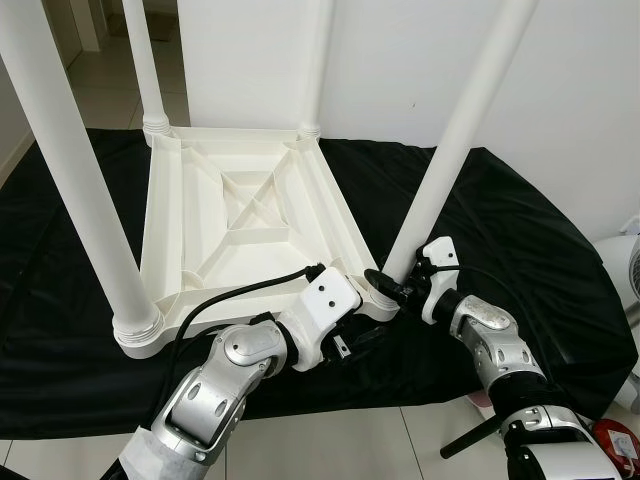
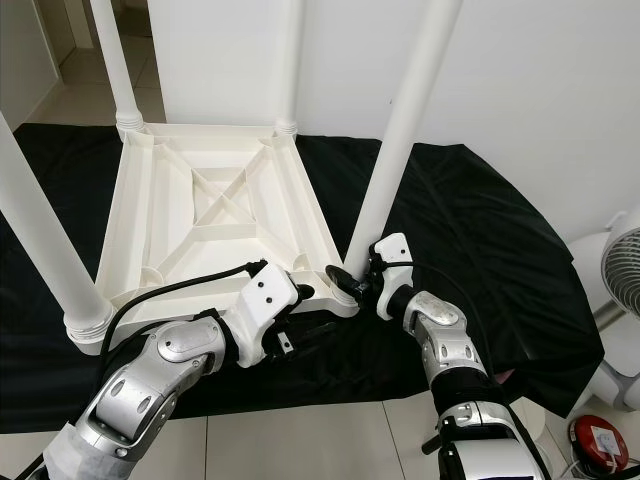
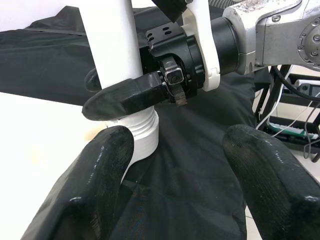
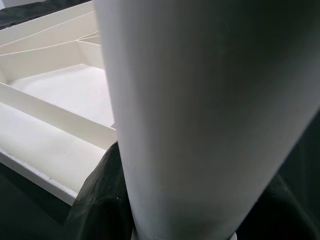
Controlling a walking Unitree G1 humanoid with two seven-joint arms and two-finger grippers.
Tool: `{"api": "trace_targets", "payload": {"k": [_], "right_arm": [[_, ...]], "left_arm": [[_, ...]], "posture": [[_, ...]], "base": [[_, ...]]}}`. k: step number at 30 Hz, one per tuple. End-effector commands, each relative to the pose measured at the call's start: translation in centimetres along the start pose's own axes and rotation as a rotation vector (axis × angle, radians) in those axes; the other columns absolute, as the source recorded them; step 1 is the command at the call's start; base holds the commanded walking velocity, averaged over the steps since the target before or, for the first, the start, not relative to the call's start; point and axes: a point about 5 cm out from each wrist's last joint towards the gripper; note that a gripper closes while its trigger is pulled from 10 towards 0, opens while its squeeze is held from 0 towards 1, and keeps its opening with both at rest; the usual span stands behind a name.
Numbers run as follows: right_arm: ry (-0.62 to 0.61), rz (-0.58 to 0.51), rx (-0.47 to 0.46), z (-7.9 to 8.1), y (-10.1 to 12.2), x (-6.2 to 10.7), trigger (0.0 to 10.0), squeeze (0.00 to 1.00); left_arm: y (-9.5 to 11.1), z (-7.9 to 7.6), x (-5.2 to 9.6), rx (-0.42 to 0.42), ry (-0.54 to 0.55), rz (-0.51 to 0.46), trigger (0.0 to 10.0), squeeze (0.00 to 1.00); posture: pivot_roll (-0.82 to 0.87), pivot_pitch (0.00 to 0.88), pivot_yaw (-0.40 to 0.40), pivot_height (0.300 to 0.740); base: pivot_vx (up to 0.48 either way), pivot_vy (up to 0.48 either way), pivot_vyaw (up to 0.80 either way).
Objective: Building children table
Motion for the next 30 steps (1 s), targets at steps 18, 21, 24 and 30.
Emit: {"api": "trace_targets", "payload": {"k": [18,21,24,30], "right_arm": [[-0.252,0.04,-0.062,2.0,-0.7,0.6,10.0,0.0],[-0.373,0.036,-0.15,3.6,0.0,0.1,10.0,0.0],[-0.494,0.055,-0.199,4.2,0.3,0.1,10.0,0.0],[-0.755,0.176,-0.179,5.0,0.5,0.8,10.0,0.0]], "left_arm": [[0.2,-0.1,0.1,-0.019,-0.052,0.008,10.0,0.0],[0.4,0.0,0.0,-0.026,-0.055,0.005,10.0,0.0],[0.5,0.1,-0.1,-0.03,-0.057,0.002,10.0,0.0],[0.7,0.5,-0.1,-0.038,-0.052,-0.001,10.0,0.0]], "posture": [[0.01,0.0,-0.12,0.74],[0.0,0.0,-0.116,0.74],[0.0,0.0,-0.113,0.74],[0.0,0.0,-0.117,0.74]], "base": [[0.0,0.0,0.0],[0.0,0.0,0.0],[0.0,0.0,0.0],[0.0,0.0,0.0]]}}
Point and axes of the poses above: a point about 5 cm out from each wrist's last joint towards the gripper, its own x axis pointing back from the gripper into the wrist, its own y axis along the axis of the wrist's last joint, z = x × y, and after that the axes turned 15 degrees about x, right-handed
